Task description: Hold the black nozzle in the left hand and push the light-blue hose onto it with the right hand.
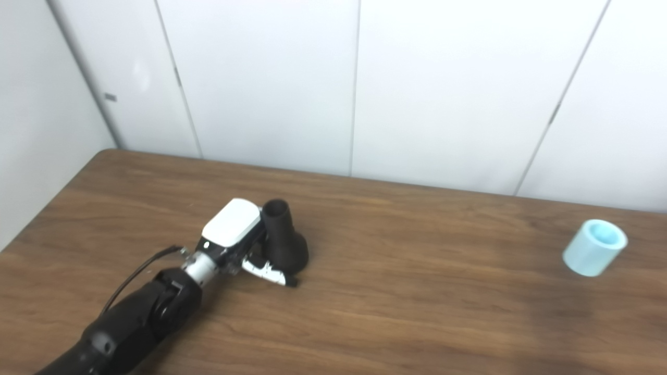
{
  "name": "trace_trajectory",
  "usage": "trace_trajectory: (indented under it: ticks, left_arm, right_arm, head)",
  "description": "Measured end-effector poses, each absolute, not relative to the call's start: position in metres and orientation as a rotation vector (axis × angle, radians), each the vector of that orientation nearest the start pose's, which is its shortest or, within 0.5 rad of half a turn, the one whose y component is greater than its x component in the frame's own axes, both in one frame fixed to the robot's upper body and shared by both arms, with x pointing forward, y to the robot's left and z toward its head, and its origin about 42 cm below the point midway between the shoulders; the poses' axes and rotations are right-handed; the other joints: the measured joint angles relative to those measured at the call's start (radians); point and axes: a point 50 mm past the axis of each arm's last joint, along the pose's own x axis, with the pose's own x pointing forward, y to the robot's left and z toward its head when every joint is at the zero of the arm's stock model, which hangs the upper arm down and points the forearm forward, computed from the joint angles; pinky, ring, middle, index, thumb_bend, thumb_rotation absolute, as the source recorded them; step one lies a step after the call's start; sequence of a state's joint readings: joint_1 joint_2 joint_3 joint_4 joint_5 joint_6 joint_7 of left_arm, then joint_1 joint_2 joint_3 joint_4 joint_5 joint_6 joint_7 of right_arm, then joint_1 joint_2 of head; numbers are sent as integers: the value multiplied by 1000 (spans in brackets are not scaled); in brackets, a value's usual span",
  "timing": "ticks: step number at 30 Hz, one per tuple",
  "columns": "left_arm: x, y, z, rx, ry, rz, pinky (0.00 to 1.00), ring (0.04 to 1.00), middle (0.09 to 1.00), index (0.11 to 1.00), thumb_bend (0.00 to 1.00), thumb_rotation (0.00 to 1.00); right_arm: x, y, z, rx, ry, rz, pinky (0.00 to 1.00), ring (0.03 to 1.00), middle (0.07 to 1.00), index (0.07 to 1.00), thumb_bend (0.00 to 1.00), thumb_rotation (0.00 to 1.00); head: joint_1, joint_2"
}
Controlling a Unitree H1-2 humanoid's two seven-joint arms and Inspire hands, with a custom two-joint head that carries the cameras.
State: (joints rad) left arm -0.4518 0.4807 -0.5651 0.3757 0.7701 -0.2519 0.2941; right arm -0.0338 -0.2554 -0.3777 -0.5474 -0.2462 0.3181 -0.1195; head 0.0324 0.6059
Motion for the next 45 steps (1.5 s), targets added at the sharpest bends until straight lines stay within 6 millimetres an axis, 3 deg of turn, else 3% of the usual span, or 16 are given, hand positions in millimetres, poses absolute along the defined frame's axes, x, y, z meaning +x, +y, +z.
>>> trace_trajectory:
  ticks: [2,4,8,9,11,16,21,25,28,32,41,45]
  left_arm:
    - [389,229,132,1277,-552,-409,377,473,485,495,518,0]
    - [381,218,131,1260,-588,-446,386,494,493,486,517,0]
    - [371,203,128,1227,-634,-494,405,519,493,485,517,0]
    - [370,200,127,1222,-647,-509,406,519,493,485,518,0]
    - [367,195,125,1213,-673,-532,408,516,494,483,519,0]
    - [360,182,122,1197,-730,-574,400,507,492,483,521,0]
    - [354,171,119,1198,-796,-627,400,513,492,483,522,0]
    - [351,168,119,1196,-813,-651,386,523,494,482,521,0]
    - [348,168,120,1196,-822,-660,382,525,494,483,521,0]
    - [344,168,119,1194,-829,-670,381,523,494,485,521,0]
    - [340,169,118,1193,-856,-694,390,523,494,483,521,0]
    - [338,170,118,1189,-865,-704,395,518,493,483,521,0]
  right_arm:
    - [244,-359,262,-498,-306,-576,0,993,987,948,539,860]
    - [250,-358,257,-498,-293,-586,400,932,963,931,587,737]
    - [259,-355,242,-495,-253,-588,679,903,948,920,636,540]
    - [262,-356,236,-496,-243,-584,784,942,963,919,631,468]
    - [269,-363,220,-496,-202,-597,847,955,961,899,683,425]
    - [277,-375,182,-478,-133,-626,855,926,937,911,767,456]
    - [280,-376,172,-468,-139,-640,814,905,930,920,796,497]
    - [285,-369,165,-471,-143,-625,823,908,936,925,792,482]
    - [292,-364,156,-469,-143,-602,836,916,943,928,836,501]
    - [300,-362,150,-489,-124,-612,821,903,935,924,875,518]
    - [320,-363,144,-436,-84,-642,817,903,938,928,897,416]
    - [333,-366,148,-376,-65,-660,825,914,952,940,941,437]
  head:
    - [-35,2]
    - [-69,0]
    - [-137,-3]
    - [-137,-3]
    - [-173,-3]
    - [-244,-6]
    - [-324,-15]
    - [-468,-35]
    - [-505,-43]
    - [-525,-48]
    - [-568,-48]
    - [-583,-49]
